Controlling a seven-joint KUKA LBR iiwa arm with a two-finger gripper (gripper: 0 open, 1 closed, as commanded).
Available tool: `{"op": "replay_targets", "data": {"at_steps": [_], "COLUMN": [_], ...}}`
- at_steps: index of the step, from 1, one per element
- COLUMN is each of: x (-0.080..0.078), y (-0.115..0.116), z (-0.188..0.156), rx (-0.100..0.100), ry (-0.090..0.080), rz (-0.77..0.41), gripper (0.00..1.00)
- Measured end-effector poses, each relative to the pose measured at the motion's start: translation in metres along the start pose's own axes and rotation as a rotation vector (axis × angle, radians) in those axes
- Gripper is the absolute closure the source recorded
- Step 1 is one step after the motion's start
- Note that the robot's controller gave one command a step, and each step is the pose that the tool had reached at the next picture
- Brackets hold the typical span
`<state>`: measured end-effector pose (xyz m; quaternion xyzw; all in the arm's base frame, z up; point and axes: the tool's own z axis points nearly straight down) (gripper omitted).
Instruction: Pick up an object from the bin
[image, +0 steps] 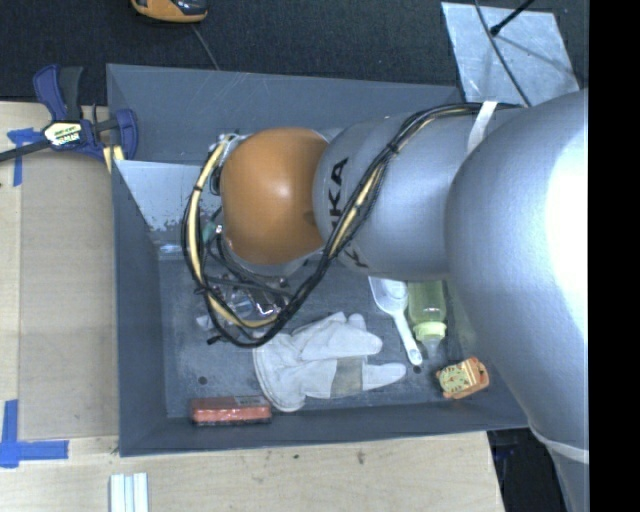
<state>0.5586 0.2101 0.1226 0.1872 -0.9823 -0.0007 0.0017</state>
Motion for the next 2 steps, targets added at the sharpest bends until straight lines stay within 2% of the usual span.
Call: {"op": "replay_targets", "data": {"at_steps": [1, 2], "x": [-0.007, -0.006], "y": [-0.014, -0.017], "z": [-0.045, -0.090], "rx": [0.002, 0.003], "ry": [0.001, -0.013], "rz": [0.012, 0.004], "gripper": [1.00, 1.00]}}
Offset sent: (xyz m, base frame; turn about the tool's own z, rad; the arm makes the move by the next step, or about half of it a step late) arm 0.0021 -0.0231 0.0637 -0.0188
